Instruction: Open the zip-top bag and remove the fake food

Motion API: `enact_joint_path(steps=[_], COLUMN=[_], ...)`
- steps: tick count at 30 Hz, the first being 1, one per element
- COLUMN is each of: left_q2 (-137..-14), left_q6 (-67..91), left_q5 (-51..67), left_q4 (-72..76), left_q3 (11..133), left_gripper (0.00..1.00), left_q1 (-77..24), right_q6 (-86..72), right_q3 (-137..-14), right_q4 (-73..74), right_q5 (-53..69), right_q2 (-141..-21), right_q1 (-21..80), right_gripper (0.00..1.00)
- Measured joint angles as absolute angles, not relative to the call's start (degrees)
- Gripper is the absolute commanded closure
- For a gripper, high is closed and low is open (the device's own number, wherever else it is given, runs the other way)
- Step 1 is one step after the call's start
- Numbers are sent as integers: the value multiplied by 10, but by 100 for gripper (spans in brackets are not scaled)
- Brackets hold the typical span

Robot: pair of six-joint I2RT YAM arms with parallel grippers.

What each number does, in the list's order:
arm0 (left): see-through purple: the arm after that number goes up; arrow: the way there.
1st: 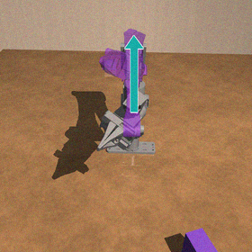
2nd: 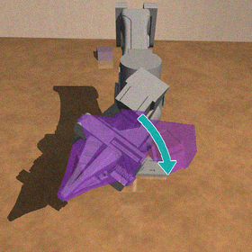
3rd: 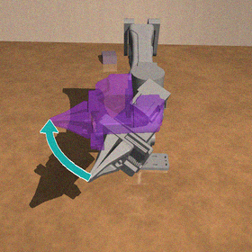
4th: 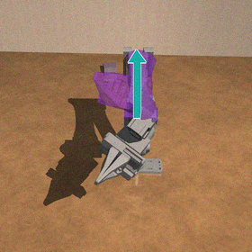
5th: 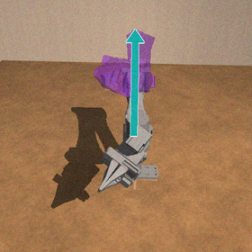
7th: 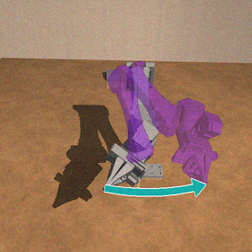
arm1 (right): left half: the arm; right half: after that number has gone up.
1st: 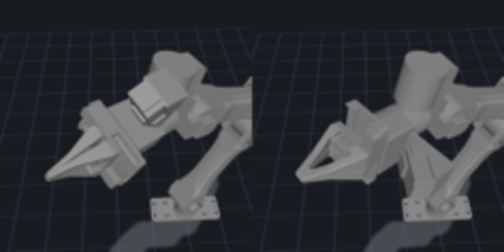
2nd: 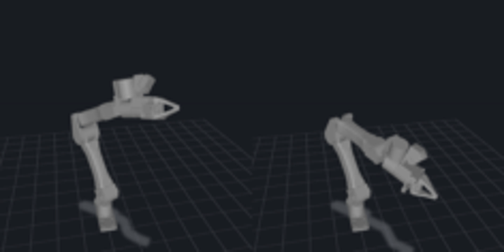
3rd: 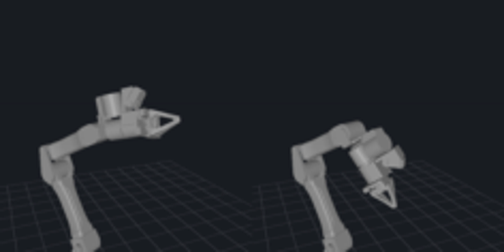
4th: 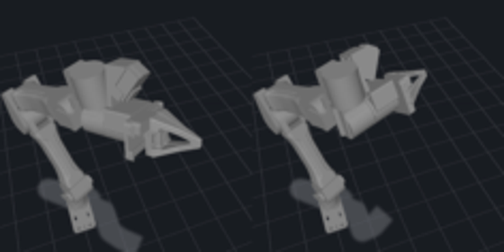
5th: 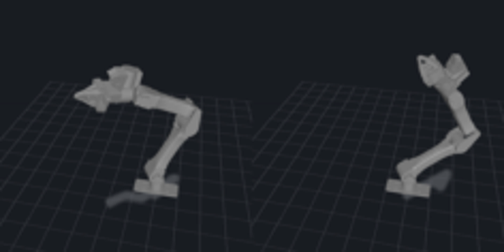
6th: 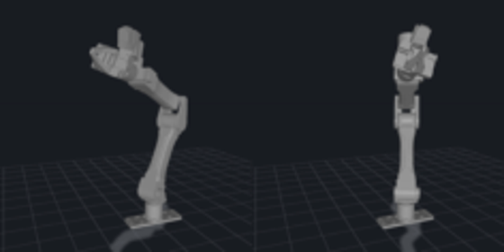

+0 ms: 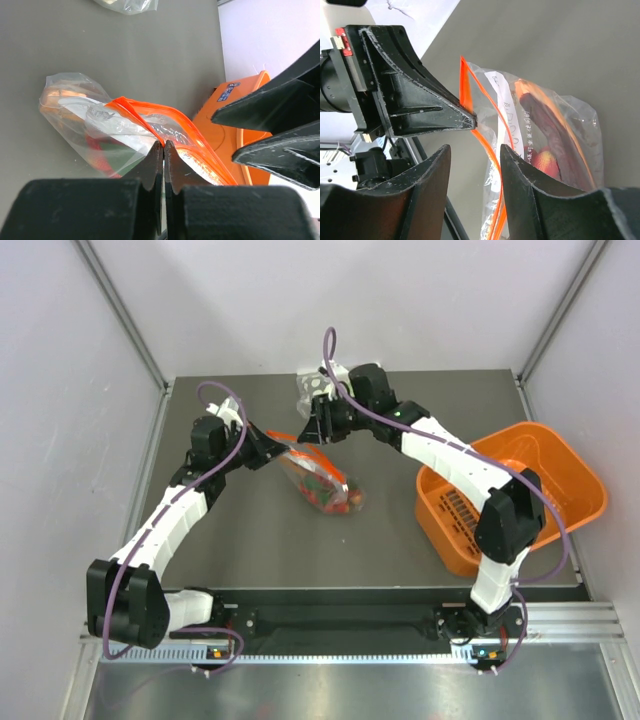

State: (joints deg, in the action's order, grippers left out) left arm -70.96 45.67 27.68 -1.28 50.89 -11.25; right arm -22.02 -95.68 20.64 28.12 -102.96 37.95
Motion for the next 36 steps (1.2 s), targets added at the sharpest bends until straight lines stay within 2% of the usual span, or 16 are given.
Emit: enact_joint_path(steps=[19,20,23,26,29,36], left_q2=[-710,-710,-710,-710,-710,-710], left_q6=[451,451,451,451,451,435], left_q5=[286,286,287,289,291,295], left_q4=[-13,-13,-13,-11,-8,-19], left_q3=[509,509,509,509,509,514], left_gripper=[100,100,100,100,100,100], left_q1=[-112,-112,-112,-112,-112,-105], right_q6=[-205,-205,-199,-196,-196,-197], right_q3=[-945,-945,-945,-945,-945,-945], right_q4=[199,199,199,200,200,212], right_q5=[292,293,300,303,302,248], right_q2=[-1085,-1085,-1085,-1086,-1089,-1088], right_q1=[379,379,378,377,376,367], right_gripper=[56,66,84,96,100,100])
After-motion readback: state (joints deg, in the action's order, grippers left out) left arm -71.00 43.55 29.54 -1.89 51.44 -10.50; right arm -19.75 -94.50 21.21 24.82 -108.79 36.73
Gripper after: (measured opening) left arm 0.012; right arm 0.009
